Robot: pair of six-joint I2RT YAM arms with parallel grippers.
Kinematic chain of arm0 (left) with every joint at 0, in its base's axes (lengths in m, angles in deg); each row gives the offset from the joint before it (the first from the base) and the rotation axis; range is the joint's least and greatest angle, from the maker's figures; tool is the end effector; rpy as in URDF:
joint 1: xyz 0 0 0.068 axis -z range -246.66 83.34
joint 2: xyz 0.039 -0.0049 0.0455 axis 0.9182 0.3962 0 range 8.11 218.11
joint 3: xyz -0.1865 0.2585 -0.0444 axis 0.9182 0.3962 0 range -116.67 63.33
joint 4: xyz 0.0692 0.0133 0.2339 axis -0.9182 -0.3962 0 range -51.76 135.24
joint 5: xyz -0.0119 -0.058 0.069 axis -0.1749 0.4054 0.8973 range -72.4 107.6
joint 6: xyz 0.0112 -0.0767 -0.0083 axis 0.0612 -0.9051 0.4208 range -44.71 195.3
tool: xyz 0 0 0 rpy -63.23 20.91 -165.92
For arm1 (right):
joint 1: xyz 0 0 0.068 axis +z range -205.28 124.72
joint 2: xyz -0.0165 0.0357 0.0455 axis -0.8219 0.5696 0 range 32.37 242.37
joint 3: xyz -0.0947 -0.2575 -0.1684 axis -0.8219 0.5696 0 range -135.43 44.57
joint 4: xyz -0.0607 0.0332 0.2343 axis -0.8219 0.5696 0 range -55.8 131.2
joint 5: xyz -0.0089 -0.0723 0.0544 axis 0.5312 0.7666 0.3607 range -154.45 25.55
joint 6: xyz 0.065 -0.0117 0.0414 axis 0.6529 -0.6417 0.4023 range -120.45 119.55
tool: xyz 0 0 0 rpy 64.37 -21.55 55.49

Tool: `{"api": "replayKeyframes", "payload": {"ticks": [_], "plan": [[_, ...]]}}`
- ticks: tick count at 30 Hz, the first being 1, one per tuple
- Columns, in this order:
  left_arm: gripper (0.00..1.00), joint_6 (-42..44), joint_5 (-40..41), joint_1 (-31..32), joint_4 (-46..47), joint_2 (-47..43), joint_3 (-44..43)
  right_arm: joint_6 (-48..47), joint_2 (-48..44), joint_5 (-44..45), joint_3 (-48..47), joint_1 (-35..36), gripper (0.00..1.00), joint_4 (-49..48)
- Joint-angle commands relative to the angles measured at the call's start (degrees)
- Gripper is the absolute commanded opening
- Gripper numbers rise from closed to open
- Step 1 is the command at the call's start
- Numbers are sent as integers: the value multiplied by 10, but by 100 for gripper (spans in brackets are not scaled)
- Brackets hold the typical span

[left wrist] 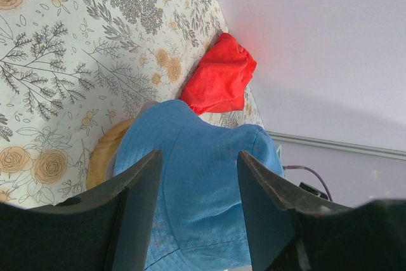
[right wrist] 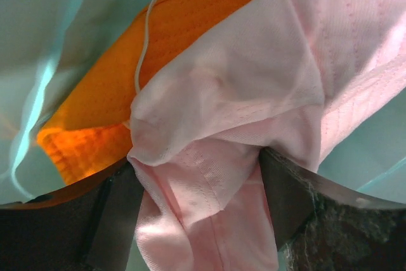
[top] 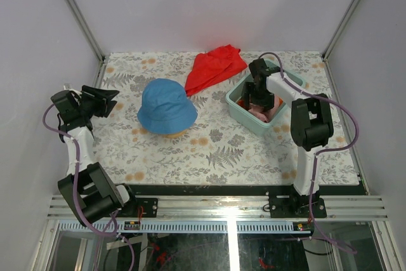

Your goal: Stack the hats

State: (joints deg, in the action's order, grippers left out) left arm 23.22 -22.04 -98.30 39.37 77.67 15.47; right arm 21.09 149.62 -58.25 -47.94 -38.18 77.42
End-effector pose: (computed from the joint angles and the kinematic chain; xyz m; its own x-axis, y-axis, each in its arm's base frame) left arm 0.2385 0.0970 0.3221 -0.3033 -0.9004 -0.3120 -0.2633 0.3938 -0.8807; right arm 0.4298 0.1247 0.2228 -0.9172 0.0999 -0.3858 0.0895 0.9950 0.0447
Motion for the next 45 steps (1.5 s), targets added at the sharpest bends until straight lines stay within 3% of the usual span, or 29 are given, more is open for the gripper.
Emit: {"api": "replayKeyframes", "payload": {"ticks": [1, 2, 4, 7, 10, 18, 24, 29, 38, 39, 43, 45], "plan": [[50, -9, -11, 5, 25, -15, 1, 32, -7, 54, 38, 2, 74, -71], [50, -8, -11, 5, 25, -16, 3, 35, -11, 63, 49, 3, 71, -82], [50, -9, -13, 6, 28, -18, 6, 39, -21, 73, 71, 3, 56, -112], [50, -14, -16, 7, 33, -21, 12, 44, -44, 94, 96, 3, 17, -132], [50, -25, -22, 11, 40, -20, 10, 41, -86, 108, 98, 3, 0, -123], [50, -40, -18, 94, 46, 19, -111, 36, -230, 83, 43, 2, 0, -52], [50, -50, -19, 181, 43, 59, -223, 34, -255, 41, -39, 2, 0, 7], [50, -41, -66, 263, 51, 100, -287, 46, -268, -42, -79, -3, 0, 4], [50, -36, -87, 303, 39, 124, -328, -34, -186, 69, -75, -12, 1, 33], [50, -32, -88, 304, 32, 124, -333, -38, -173, 60, -74, -11, 7, 29], [50, -30, -91, 304, 27, 125, -334, -34, -145, 46, -87, -12, 47, 34], [50, -30, -92, 303, 28, 126, -330, -35, -149, 42, -88, -12, 54, 35]]}}
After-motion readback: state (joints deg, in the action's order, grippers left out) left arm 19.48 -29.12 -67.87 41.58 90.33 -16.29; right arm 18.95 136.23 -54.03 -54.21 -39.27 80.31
